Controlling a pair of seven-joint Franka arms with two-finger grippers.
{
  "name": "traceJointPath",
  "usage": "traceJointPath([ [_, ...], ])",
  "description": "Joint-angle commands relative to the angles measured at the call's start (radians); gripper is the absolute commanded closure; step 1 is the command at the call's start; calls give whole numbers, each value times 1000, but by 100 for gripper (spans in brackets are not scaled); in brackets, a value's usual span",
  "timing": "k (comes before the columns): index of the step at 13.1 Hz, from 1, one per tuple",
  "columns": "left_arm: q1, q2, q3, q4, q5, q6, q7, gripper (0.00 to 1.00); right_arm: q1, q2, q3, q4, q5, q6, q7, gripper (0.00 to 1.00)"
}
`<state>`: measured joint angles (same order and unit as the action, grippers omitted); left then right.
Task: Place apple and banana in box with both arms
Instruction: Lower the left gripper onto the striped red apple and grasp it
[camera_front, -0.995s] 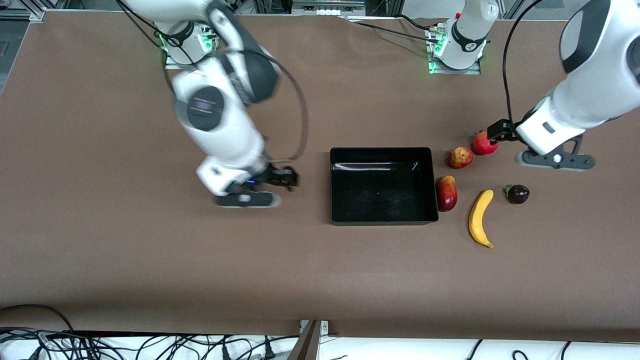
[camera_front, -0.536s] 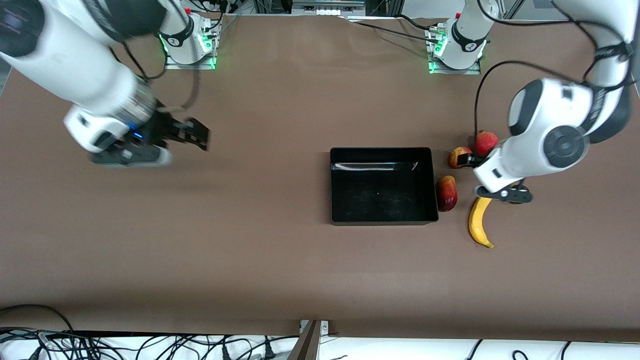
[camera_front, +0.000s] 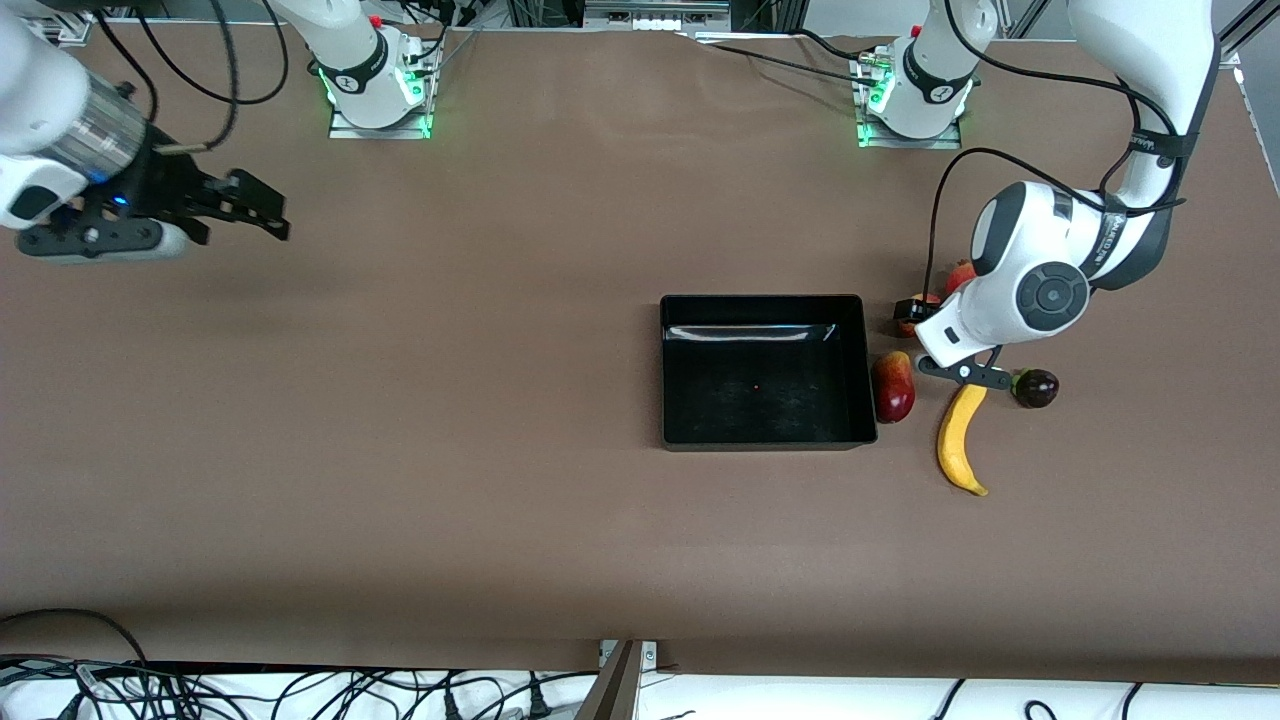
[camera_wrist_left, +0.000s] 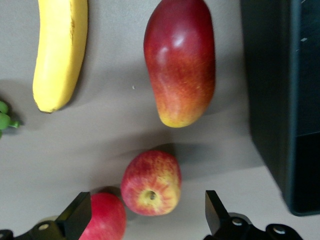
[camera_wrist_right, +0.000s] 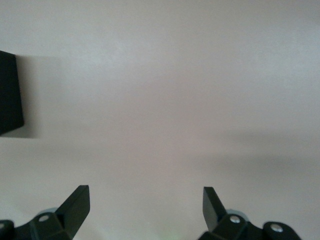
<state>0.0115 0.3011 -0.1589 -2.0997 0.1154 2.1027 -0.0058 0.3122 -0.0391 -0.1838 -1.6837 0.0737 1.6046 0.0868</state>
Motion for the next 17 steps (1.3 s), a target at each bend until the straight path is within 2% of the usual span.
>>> traceJointPath([
  [1,22,-45,-4,-170,27,181,29,0,-117,-45,82,-44,-18,9,-65,0],
  [5,45,-19,-5,-216,32,263,29,0,-113,-21,83,8,-72,8,-67,0],
  [6,45,-13,-5,-223,32,270,29,12,-113,-19,83,10,-74,8,-62,0],
  [7,45,1,-5,-223,32,266,27,43,-113,-19,83,12,-75,8,-62,0],
  [8,45,15,-5,-220,32,267,27,60,-114,-19,79,16,-77,8,-64,0],
  [9,42,13,-7,-212,32,263,27,74,-116,-18,78,31,-80,5,-70,0],
  [10,44,7,-7,-201,30,260,26,82,-116,-16,78,32,-84,1,-68,0],
  [11,38,-5,-10,-150,27,208,24,82,-114,-12,79,32,-95,-5,-68,0],
  [12,30,-14,-36,-50,18,84,20,82,-114,-10,81,36,-118,-6,-68,0],
  [13,27,-2,-78,77,18,-72,11,83,-113,-8,83,36,-124,0,-65,0],
  [15,-11,56,-125,298,9,-286,-81,83,-111,-1,84,38,-117,-5,-59,0],
  [17,-89,111,-126,430,-11,-375,-202,83,-111,-1,84,38,-106,3,-59,0],
])
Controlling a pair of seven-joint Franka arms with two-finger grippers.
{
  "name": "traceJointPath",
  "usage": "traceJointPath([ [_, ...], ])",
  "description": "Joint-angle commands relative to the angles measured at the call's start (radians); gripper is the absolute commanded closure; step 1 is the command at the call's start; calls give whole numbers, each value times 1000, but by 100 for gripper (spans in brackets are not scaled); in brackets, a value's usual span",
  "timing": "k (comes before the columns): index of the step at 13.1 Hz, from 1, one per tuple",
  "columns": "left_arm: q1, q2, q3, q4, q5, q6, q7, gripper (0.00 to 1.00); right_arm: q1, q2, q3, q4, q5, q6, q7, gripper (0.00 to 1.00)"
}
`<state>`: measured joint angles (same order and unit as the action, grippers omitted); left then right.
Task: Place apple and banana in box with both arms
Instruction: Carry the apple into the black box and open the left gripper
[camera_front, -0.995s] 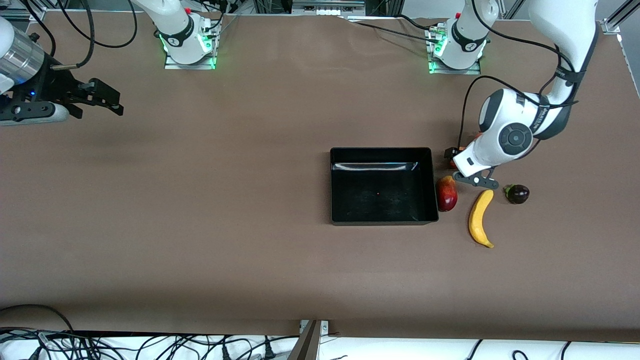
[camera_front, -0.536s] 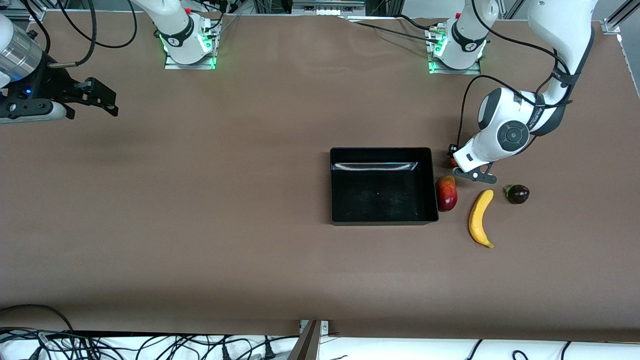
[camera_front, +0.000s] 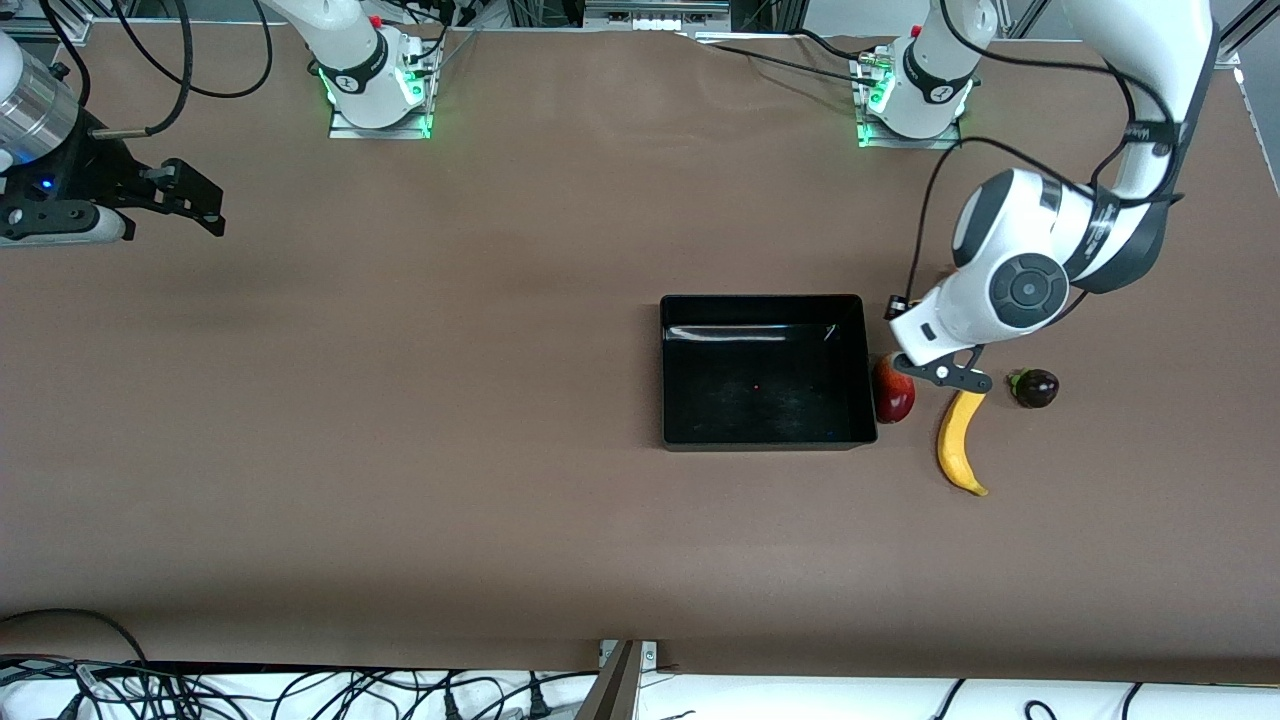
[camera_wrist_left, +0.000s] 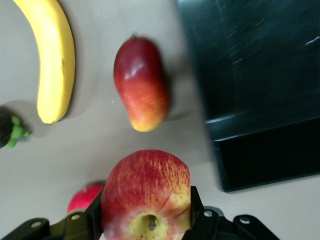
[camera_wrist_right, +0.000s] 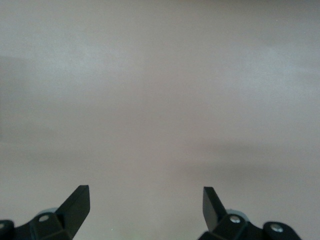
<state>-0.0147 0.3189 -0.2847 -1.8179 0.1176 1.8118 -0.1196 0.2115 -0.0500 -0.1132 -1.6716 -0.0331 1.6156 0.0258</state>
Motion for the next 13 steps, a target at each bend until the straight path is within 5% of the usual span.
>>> traceJointPath([
  [1,-92,120,-1,163,-44,-75,-150,83,-11,12,14,26,-5,-5,0,0],
  [7,-153,230,-1,14,-64,248,-190,75,-15,25,7,26,-13,20,0,0],
  [9,-160,253,-1,14,-64,248,-193,39,-14,25,9,26,-11,26,0,0],
  [10,-159,252,-1,15,-64,247,-193,1,-14,25,9,26,-11,26,0,0],
  [13,-157,218,-2,67,-62,231,-178,0,-12,25,12,26,-8,29,0,0],
])
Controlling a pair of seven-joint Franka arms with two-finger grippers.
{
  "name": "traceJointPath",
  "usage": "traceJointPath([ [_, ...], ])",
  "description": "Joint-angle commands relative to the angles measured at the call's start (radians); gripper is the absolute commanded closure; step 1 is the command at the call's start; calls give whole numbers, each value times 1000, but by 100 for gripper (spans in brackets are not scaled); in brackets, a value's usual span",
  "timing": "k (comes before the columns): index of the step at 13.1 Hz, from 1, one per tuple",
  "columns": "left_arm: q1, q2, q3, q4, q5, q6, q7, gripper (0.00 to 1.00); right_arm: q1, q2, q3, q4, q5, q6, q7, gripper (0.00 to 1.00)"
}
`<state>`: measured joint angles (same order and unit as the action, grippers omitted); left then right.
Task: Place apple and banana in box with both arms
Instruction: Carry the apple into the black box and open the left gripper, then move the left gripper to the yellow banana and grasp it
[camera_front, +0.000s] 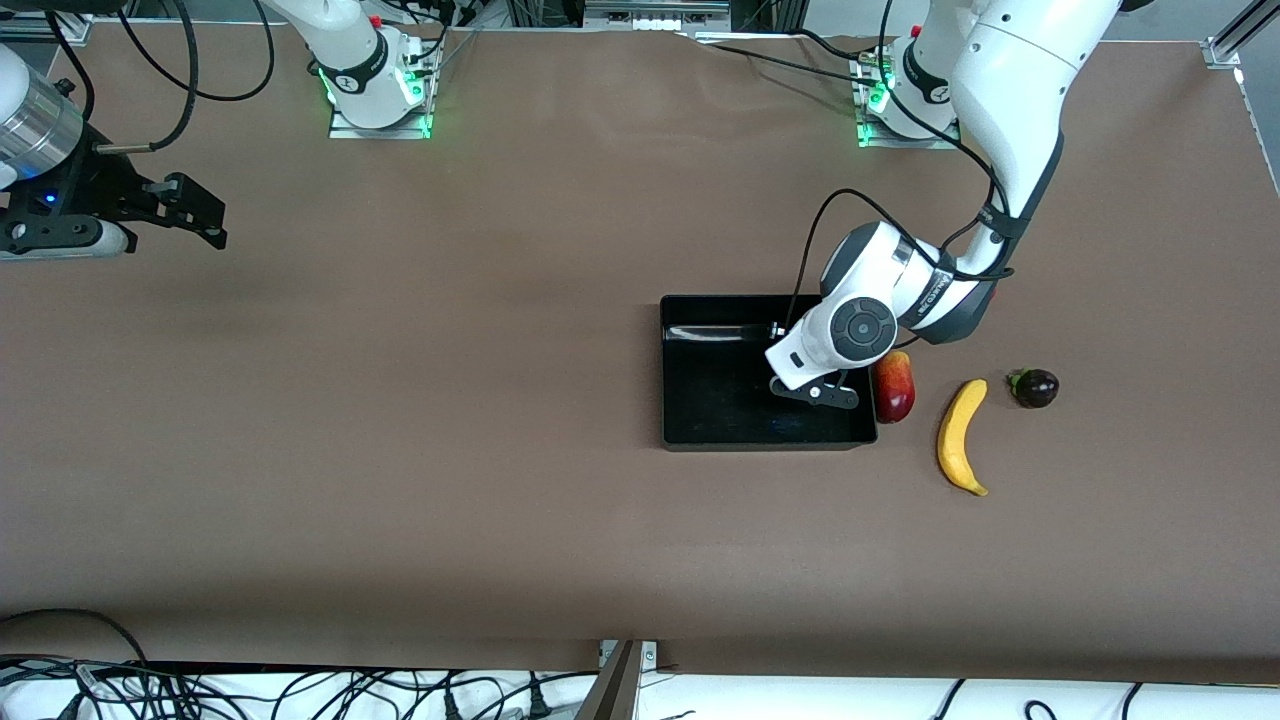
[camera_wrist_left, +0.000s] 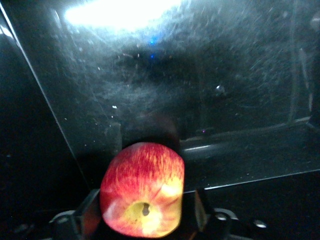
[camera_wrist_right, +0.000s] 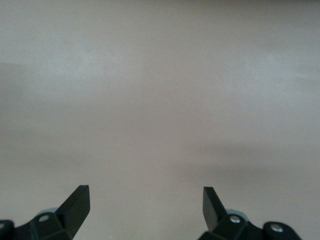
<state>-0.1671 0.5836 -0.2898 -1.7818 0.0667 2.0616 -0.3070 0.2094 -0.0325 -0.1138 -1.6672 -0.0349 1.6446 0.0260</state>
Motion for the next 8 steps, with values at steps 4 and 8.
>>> traceJointPath([
  [4,47,-51,29,298,-1,-302,58,0,-10,8,11,21,-3,-2,-6,0],
  [8,174,-4,49,312,146,-218,356,0,-10,8,13,21,-2,-2,-4,0],
])
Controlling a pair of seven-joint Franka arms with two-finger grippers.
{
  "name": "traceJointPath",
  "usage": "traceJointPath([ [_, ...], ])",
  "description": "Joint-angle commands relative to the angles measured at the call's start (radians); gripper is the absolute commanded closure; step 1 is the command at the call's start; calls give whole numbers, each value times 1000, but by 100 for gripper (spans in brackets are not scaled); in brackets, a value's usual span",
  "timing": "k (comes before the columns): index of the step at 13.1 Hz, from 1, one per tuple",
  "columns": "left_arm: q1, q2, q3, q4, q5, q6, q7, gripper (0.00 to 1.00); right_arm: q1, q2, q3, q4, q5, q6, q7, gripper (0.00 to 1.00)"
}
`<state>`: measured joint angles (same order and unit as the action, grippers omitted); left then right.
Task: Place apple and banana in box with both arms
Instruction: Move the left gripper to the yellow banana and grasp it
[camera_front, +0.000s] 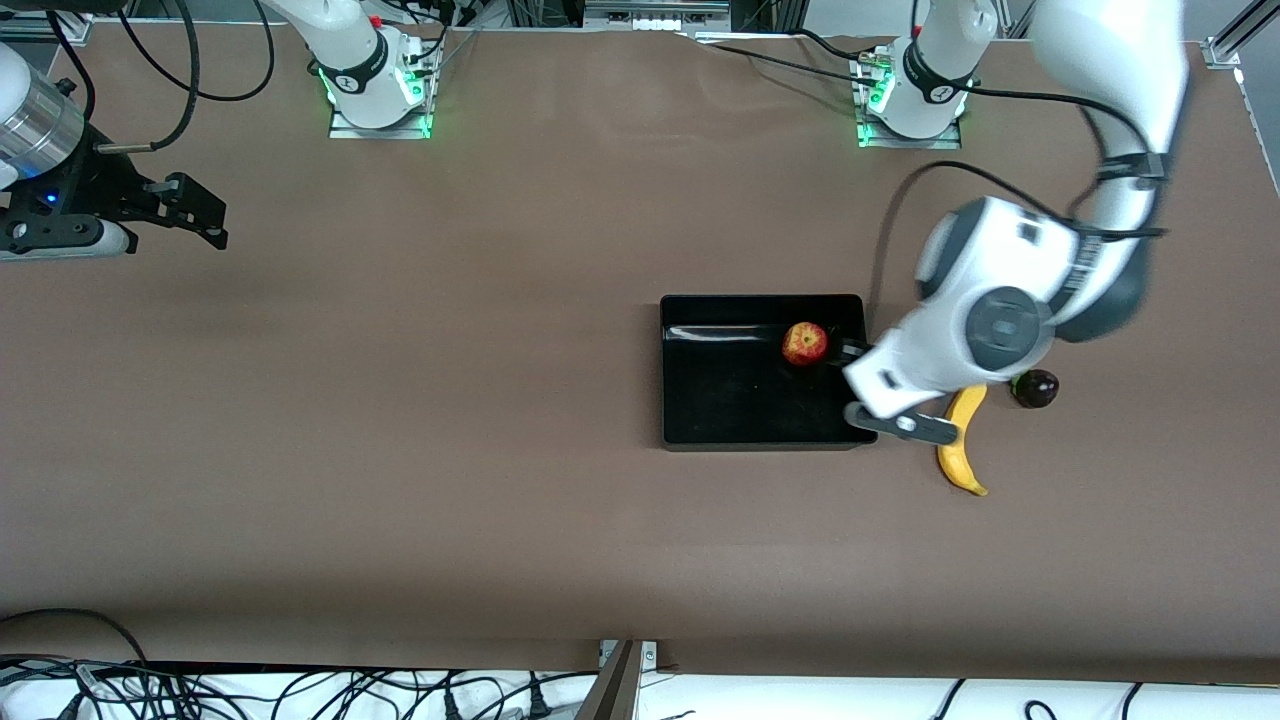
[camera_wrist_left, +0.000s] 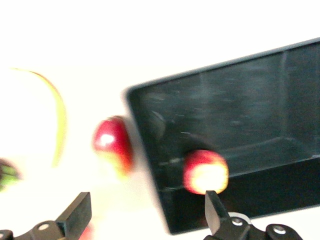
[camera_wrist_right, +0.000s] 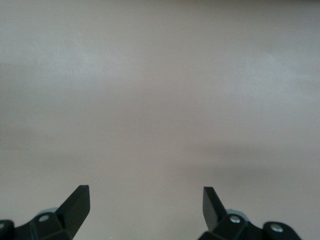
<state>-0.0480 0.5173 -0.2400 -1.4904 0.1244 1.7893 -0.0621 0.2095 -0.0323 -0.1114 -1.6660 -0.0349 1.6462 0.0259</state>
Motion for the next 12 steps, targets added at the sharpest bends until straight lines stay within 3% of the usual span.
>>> traceJointPath([
  [1,77,85,-1,9,145,135,161,0,-10,8,10,20,-3,-3,-4,0],
  [4,141,173,-8,9,149,211,211,0,-10,6,10,20,-2,-3,-4,0],
  [7,158,199,-5,-28,149,274,211,0,-10,6,10,20,0,-5,-4,0],
  [10,218,219,-10,-76,6,298,194,0,-10,6,10,20,0,-5,-4,0],
  [12,220,233,-4,-74,6,317,206,0,-10,6,10,20,0,-5,-4,0],
])
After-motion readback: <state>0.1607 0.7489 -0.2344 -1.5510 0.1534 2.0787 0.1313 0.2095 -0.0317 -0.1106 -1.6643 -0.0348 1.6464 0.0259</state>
